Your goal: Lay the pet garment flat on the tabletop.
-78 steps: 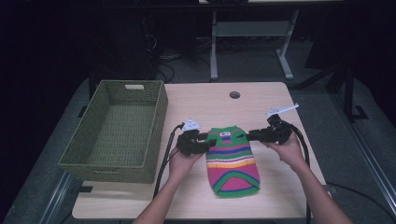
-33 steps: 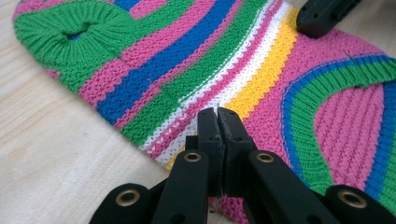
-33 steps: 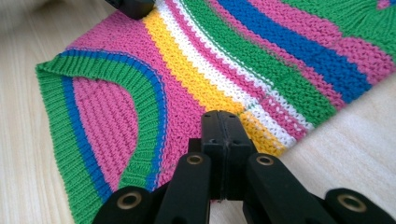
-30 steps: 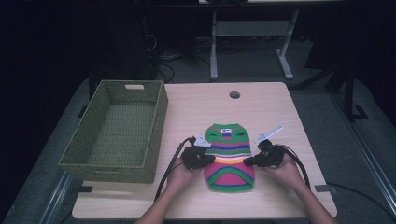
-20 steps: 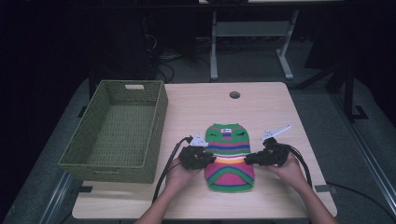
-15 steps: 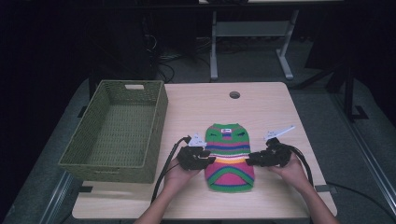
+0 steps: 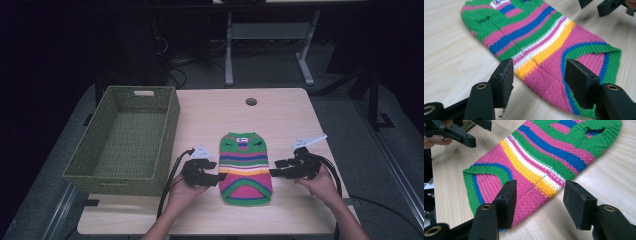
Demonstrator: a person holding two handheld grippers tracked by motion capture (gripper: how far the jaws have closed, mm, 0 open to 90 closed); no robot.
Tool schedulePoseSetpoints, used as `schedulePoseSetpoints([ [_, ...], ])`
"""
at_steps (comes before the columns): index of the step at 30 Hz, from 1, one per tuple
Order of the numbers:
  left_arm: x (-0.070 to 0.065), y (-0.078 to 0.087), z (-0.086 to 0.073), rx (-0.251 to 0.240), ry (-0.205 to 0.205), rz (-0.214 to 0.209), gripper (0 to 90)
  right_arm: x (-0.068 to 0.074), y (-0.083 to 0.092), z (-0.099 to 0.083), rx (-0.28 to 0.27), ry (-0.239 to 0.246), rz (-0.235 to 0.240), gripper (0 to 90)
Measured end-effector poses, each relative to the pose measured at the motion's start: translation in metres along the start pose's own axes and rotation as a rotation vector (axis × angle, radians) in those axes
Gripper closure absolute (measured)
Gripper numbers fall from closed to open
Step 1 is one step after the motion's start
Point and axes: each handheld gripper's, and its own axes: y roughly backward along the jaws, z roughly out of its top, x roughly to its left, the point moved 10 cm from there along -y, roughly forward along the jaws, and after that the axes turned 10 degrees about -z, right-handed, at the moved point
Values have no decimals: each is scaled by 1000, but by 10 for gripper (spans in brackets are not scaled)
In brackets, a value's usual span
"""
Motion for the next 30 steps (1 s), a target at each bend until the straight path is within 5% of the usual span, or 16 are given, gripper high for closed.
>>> schedulePoseSetpoints([
  [17, -6, 18, -8, -32, 16, -21, 279, -8, 23, -20, -28, -27, -17, 422],
  [30, -5, 23, -25, -26, 51, 17, 275, -20, 48, -42, -82, -67, -43, 407],
])
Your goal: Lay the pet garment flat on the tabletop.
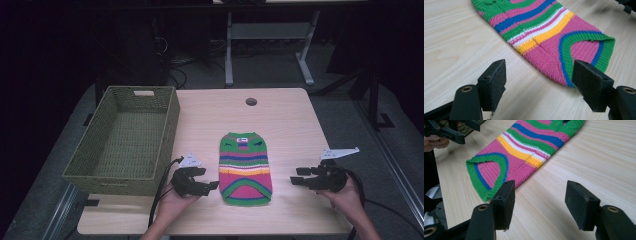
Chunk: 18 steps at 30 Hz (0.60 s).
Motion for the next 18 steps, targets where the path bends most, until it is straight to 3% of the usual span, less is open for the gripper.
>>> schedulePoseSetpoints([
  [11, -5, 11, -10, 1, -2, -1, 264, -13, 17, -27, -19, -49, -29, 405],
  [18, -12, 15, -15, -23, 11, -24, 243, -12, 24, -35, -19, -37, -42, 401],
])
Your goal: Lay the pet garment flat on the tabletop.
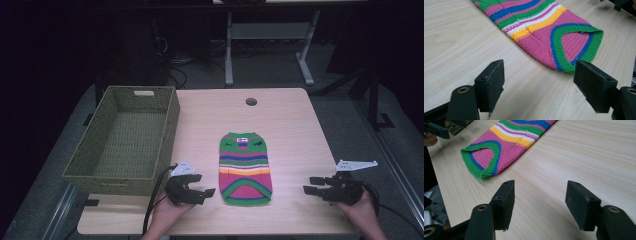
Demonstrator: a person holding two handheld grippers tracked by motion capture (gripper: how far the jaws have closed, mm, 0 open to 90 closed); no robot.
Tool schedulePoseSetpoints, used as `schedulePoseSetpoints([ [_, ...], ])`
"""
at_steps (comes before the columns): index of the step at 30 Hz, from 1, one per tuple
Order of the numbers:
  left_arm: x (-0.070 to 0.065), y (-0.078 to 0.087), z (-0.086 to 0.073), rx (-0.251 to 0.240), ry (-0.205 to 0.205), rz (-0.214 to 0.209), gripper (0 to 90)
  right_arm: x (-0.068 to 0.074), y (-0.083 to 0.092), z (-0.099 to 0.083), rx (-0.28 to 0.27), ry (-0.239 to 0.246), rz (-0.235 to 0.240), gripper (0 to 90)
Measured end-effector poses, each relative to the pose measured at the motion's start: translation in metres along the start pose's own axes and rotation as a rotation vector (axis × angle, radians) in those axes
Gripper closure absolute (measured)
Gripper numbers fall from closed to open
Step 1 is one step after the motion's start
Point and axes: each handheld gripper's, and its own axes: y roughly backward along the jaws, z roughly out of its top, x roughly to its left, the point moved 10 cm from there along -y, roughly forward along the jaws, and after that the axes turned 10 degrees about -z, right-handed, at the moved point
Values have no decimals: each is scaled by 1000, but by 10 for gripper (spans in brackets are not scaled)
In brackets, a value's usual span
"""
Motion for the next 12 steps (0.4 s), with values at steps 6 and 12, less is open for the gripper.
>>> schedulePoseSetpoints([
  [6, -5, 3, -6, 7, -9, 5, 236, 7, 4, -7, 0, 7, -4, 400],
  [12, -7, 7, -13, 11, -31, 9, 238, 16, 7, -9, -34, -3, 7, 374],
])
